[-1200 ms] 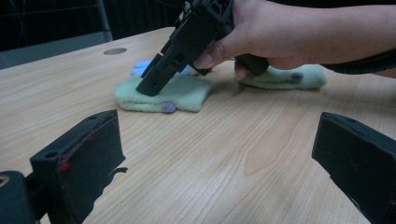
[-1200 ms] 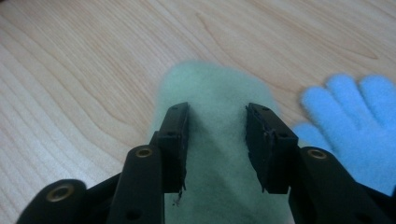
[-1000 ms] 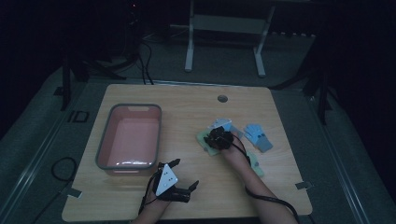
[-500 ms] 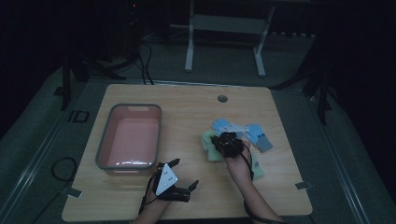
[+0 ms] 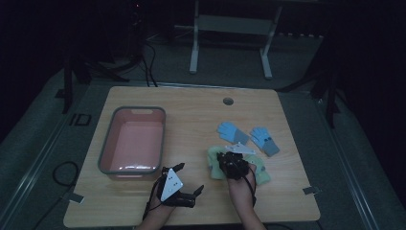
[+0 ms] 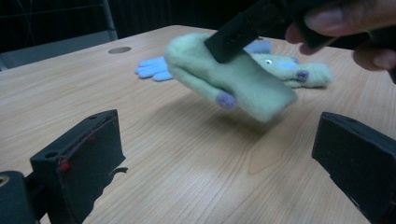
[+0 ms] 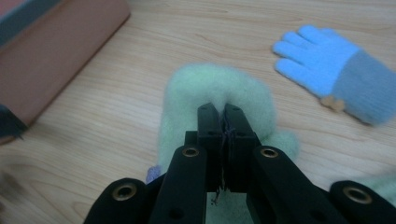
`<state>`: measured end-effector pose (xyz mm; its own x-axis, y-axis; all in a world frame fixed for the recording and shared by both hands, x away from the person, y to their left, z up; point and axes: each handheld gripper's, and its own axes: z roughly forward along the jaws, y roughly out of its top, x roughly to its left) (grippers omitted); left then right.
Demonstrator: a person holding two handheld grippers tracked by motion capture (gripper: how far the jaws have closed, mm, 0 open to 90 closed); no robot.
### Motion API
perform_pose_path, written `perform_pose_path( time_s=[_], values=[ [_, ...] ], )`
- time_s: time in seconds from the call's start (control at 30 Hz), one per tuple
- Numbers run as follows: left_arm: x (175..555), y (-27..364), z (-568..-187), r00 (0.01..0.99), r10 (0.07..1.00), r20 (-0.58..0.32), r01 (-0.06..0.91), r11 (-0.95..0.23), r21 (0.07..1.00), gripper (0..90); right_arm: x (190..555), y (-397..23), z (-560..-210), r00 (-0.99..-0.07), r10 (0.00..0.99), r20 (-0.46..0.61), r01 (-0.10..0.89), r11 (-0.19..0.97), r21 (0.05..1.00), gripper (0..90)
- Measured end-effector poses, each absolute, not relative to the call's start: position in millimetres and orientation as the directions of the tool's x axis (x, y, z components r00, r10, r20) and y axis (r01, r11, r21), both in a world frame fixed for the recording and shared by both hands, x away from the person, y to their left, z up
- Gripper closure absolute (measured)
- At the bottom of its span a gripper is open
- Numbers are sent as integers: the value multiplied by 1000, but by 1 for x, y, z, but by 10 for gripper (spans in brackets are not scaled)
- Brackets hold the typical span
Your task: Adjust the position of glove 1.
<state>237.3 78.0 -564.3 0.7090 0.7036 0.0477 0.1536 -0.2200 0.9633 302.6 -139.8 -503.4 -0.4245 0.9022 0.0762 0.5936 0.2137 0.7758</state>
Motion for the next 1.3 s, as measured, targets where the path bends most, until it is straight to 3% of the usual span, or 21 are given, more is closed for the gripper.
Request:
perform_pose_path(
  time_s=[0.23,0.53,0.63,0.67,0.77,0.9,1.3],
  values=[
    [237,78,-564,711,702,53,151,-226,962,21,290,-136,-509,-413,909,63,592,215,777,874],
    [238,78,-564,712,701,44,158,-221,962,21,301,-139,-546,-369,925,96,663,189,724,857],
    [238,78,-564,713,699,46,158,-224,962,21,303,-140,-550,-373,920,122,668,175,723,817],
    [238,78,-564,714,699,46,158,-225,962,21,304,-141,-550,-381,914,140,670,168,723,754],
    [238,78,-564,715,697,46,158,-225,961,21,304,-142,-548,-388,910,145,666,168,727,696],
    [238,78,-564,718,694,45,159,-227,961,21,305,-142,-537,-444,890,102,629,228,743,597],
    [238,78,-564,717,695,46,159,-227,961,21,330,-178,-503,-577,815,46,550,347,760,572]
  ],
)
